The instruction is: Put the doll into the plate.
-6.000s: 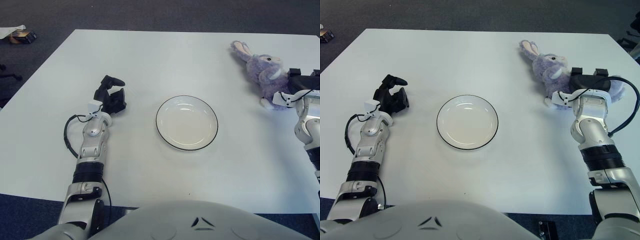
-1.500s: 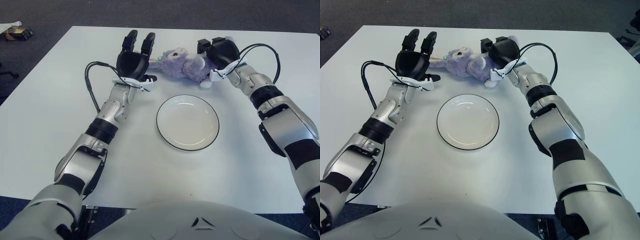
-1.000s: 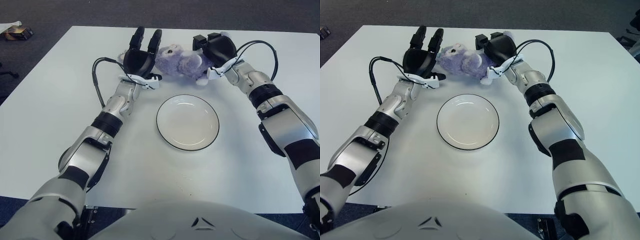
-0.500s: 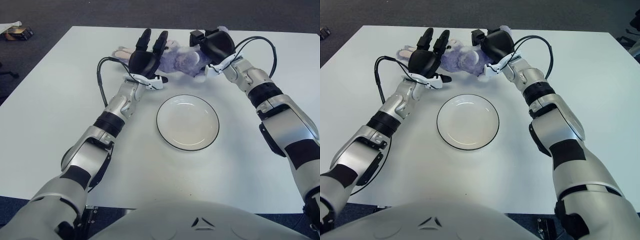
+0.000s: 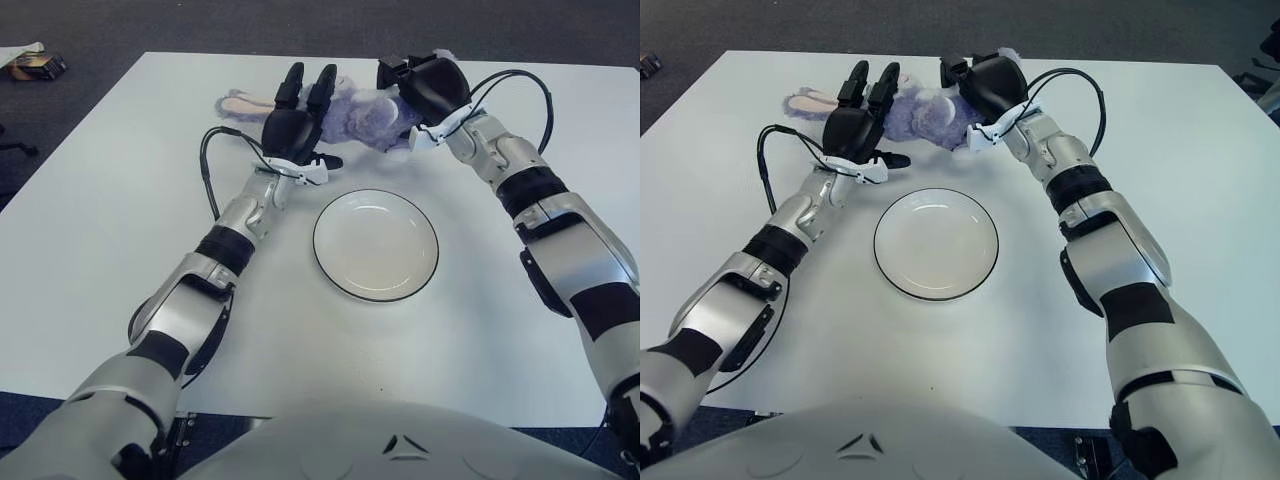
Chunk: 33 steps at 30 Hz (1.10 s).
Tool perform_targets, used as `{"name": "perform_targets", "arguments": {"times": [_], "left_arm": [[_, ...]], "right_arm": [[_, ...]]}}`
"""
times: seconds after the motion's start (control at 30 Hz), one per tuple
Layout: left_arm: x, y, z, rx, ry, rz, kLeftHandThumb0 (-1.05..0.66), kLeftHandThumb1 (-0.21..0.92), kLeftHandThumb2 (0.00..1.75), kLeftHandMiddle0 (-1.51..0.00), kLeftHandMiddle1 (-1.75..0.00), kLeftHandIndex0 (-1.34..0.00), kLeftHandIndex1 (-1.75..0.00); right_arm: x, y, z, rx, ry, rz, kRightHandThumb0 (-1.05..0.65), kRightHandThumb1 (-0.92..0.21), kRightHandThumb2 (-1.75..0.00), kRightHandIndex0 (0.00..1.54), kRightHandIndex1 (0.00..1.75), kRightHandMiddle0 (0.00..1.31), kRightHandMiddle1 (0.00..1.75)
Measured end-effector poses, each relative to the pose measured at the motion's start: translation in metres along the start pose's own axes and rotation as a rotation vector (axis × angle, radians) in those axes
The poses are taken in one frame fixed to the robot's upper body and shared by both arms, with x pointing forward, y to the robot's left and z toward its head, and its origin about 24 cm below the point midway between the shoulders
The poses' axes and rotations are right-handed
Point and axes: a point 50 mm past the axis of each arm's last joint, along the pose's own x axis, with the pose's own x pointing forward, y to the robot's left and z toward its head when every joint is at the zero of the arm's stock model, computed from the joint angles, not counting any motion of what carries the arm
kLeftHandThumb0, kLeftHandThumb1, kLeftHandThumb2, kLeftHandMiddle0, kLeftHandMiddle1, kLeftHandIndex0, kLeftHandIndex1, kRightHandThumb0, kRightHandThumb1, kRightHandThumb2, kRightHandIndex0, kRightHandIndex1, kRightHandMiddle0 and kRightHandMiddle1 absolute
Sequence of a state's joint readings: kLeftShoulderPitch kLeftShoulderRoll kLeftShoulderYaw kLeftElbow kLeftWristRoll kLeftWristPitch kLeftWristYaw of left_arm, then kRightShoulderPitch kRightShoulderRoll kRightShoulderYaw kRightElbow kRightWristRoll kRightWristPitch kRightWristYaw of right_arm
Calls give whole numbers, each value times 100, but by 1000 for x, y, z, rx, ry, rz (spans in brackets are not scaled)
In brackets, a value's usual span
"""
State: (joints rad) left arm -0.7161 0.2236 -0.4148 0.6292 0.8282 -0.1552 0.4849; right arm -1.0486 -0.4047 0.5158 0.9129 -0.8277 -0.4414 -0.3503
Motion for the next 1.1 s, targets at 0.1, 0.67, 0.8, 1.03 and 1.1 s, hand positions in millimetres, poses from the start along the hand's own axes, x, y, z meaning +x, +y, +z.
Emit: {"name": "perform_targets", "arguments": {"times": [0.1,0.67,0.8,1.03,1.1], "left_arm": [[1,-1,0,-7,7,7,-92,65,35,-5,-3,0,0],[7,-5,4,-36,24,137,-70,38,77,0,-88,0,-1],[9,-7,4,-31,35,156,-60,38,84,0,-112,0,-16],[15,-8,6,12,52,196,12,46,97,-38,-160,0,-93],[18,-8,7,15,56,210,30,43,110,-47,-168,0,-114]], "right_arm": [[0,-1,0,6,-1,4,0,-3,-159,87,159,60,175],[-2,-11,1,12,-43,-36,0,-3,-159,87,159,61,175],[-4,-11,2,14,-54,-26,0,-3,-159,88,157,61,175],[-8,-9,1,41,-39,-3,0,-2,-160,88,158,62,175],[-9,-10,1,49,-34,1,0,-2,-161,88,159,62,175]]}}
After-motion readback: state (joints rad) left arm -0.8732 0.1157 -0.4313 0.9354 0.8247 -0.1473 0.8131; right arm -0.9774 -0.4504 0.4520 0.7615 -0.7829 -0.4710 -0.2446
